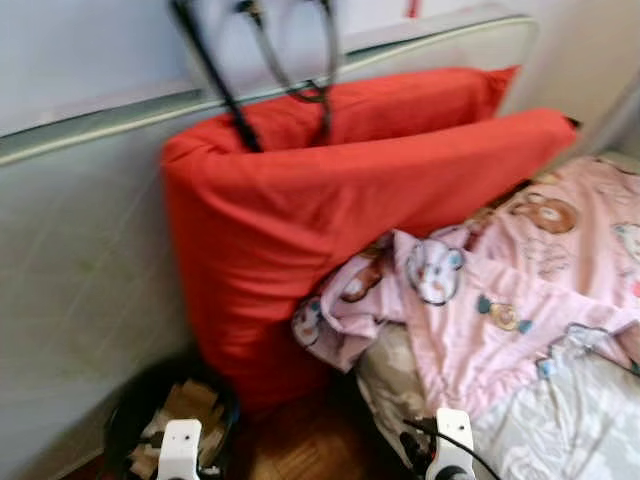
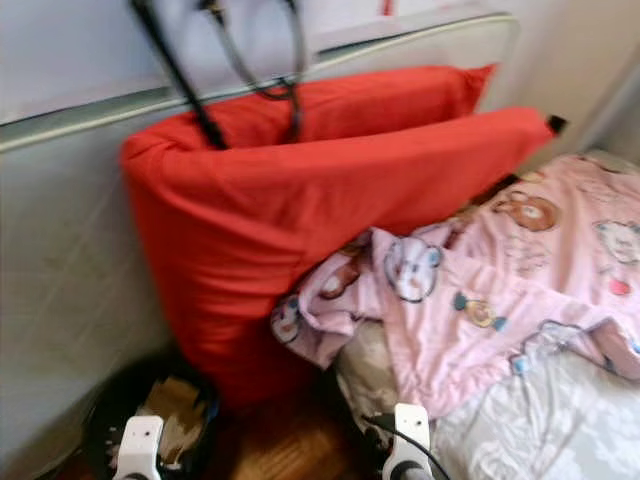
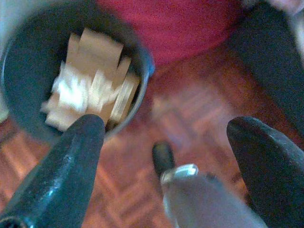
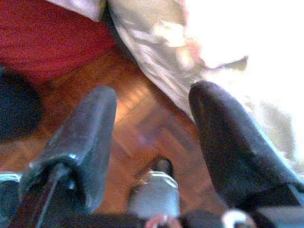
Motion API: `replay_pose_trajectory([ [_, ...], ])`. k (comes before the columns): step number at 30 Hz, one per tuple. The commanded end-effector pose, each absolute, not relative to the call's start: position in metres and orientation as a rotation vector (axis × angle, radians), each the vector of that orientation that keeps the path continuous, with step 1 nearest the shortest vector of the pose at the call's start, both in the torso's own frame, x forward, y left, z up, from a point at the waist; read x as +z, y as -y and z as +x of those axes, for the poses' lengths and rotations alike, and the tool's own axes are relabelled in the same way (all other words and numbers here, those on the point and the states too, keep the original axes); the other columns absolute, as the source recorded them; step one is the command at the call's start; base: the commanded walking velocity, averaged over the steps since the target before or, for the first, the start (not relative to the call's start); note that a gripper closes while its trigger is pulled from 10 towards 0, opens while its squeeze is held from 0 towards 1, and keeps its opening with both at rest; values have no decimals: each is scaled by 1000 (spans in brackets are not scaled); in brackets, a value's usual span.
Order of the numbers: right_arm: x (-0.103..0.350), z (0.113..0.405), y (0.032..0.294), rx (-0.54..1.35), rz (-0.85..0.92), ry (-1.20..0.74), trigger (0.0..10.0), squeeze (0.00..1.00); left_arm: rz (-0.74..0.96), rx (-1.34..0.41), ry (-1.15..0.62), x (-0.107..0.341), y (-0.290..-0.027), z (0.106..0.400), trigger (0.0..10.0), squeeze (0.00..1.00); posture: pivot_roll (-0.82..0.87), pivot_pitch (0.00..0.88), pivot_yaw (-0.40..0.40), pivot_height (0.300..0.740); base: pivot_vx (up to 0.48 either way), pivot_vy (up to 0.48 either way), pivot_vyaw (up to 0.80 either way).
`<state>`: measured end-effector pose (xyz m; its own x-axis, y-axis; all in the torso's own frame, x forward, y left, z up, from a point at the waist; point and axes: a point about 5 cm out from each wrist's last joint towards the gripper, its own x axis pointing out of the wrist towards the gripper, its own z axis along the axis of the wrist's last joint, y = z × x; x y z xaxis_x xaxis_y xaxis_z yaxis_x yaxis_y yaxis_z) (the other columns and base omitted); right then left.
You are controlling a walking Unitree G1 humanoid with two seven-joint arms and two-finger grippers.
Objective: Clean up the room
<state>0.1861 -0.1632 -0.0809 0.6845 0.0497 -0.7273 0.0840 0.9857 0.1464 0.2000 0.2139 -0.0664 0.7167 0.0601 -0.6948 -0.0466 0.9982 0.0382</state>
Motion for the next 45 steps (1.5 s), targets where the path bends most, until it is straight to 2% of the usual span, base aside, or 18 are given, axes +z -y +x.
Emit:
replay_pose_trajectory([
  [1,-80,188,164,-22,169,-812,10000,0,5,57,-803,-72,-211,191,10000,0,-51,60,-56,740,285,0,0],
  [9,-77,193,162,-30,180,-789,10000,0,4,55,-786,-71,-212,192,10000,0,-55,64,-53,740,142,0,0],
  [20,-63,216,162,-42,200,-697,10000,0,-18,44,-697,-66,-210,195,10000,0,-57,75,-58,740,0,0,0],
  [26,-48,236,163,-62,225,-577,10000,0,-44,54,-626,-62,-209,196,10000,0,-59,84,-64,740,0,0,0],
  [30,-25,257,164,-39,214,-397,10000,0,-76,86,-513,-55,-209,197,10000,0,-65,84,-71,740,0,0,0],
  [34,-18,259,163,-17,204,-333,10000,0,-23,68,-471,-52,-209,199,10000,0,-59,82,-75,740,0,0,0],
  [42,-19,251,160,7,188,-298,10000,0,-51,85,-418,-49,-208,196,10000,0,-58,62,-78,740,0,0,0],
  [43,-19,251,159,8,191,-297,10000,0,-22,76,-208,-16,-206,232,10000,0,-58,59,-79,740,0,0,0],
  [45,-19,251,158,10,192,-296,10000,0,16,65,-54,14,-203,255,10000,0,-58,56,-79,740,0,0,0],
])
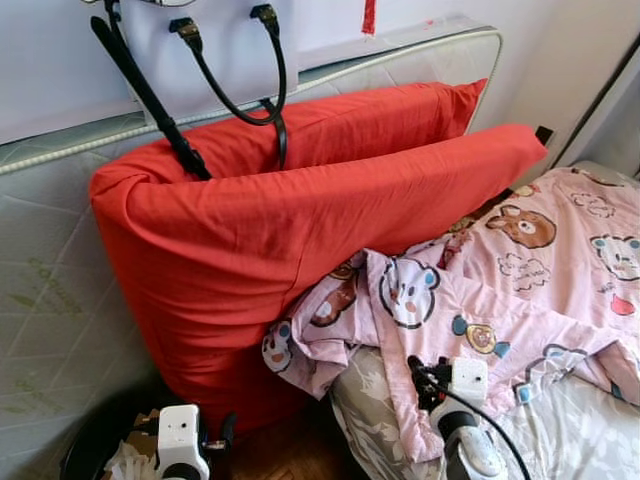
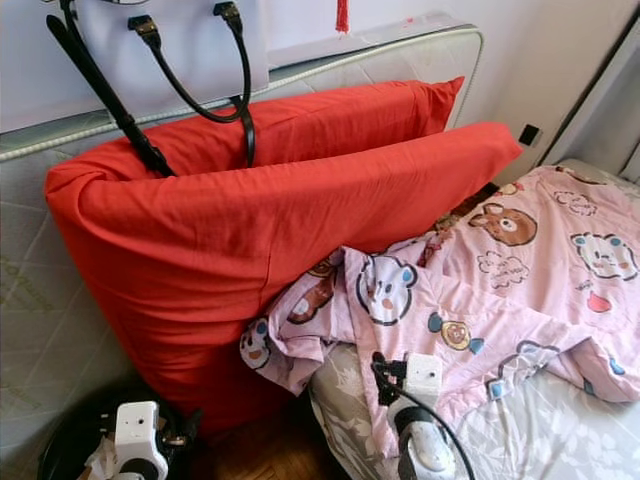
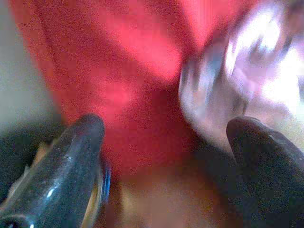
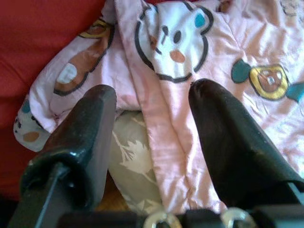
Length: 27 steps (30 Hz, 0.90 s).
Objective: Clean up the room
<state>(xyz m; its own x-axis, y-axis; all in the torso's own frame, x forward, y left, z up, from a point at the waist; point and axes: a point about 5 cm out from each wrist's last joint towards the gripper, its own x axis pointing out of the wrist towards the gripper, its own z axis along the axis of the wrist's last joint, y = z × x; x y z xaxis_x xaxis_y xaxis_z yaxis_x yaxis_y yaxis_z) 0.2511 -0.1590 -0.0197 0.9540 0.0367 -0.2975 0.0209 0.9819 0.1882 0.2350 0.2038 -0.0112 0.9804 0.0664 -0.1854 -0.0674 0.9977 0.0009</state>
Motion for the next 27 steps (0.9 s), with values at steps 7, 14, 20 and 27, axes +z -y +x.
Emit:
replay_pose_trajectory([
  [7,-20,249,154,22,199,-297,10000,0,20,58,49,37,-199,266,10000,0,-56,51,-80,740,0,0,0],
  [14,-21,249,158,1,194,-312,10000,0,19,58,33,40,-197,253,10000,0,-53,92,-88,740,0,0,0],
  [20,-23,249,156,0,197,-345,10000,0,23,60,29,41,-198,253,10000,0,-54,110,-86,710,0,0,0],
  [27,-21,249,156,-5,202,-317,10000,0,18,53,17,46,-195,254,10000,0,-54,121,-83,700,0,0,0],
])
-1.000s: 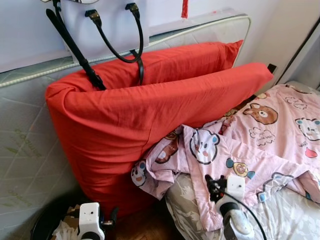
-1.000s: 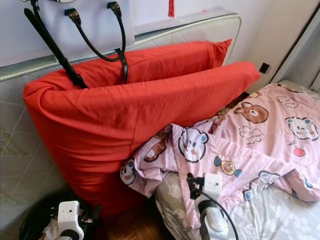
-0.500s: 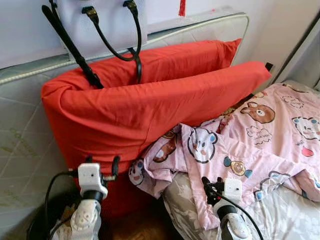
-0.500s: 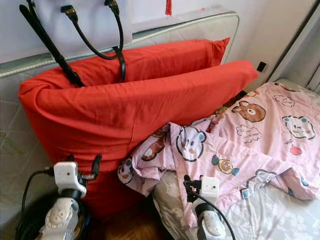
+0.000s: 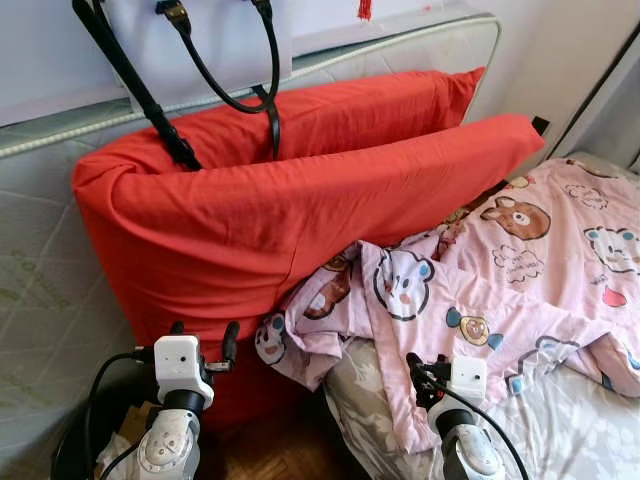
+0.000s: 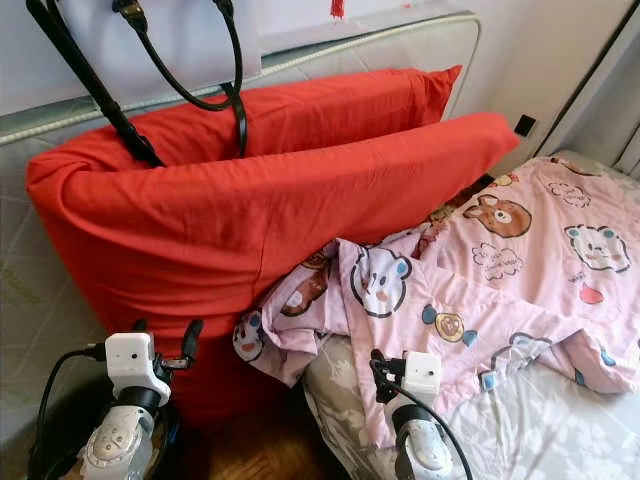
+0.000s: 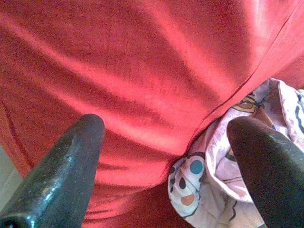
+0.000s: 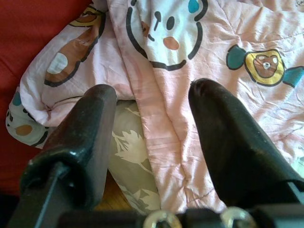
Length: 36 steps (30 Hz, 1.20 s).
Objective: Clean up the room
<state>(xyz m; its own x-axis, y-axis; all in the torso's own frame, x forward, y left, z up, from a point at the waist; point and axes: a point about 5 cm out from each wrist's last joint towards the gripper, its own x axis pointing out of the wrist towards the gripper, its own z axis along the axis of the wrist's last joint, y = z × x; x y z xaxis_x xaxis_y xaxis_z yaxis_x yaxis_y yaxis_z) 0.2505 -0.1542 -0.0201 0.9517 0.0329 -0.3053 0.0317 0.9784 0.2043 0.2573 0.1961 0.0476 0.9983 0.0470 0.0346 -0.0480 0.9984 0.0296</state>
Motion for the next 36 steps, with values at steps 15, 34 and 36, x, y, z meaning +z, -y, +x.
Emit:
replay_pose_trajectory([
  [15,-21,250,154,-10,198,-325,10000,0,15,52,-34,43,-195,252,10000,0,-51,130,-80,680,0,0,0],
  [34,-22,249,153,-8,198,-327,10000,0,6,45,-70,39,-192,251,10000,0,-48,123,-77,656,0,0,0],
  [36,-22,250,153,-7,194,-332,10000,0,5,44,-69,39,-192,251,10000,0,-49,122,-76,656,0,0,0],
])
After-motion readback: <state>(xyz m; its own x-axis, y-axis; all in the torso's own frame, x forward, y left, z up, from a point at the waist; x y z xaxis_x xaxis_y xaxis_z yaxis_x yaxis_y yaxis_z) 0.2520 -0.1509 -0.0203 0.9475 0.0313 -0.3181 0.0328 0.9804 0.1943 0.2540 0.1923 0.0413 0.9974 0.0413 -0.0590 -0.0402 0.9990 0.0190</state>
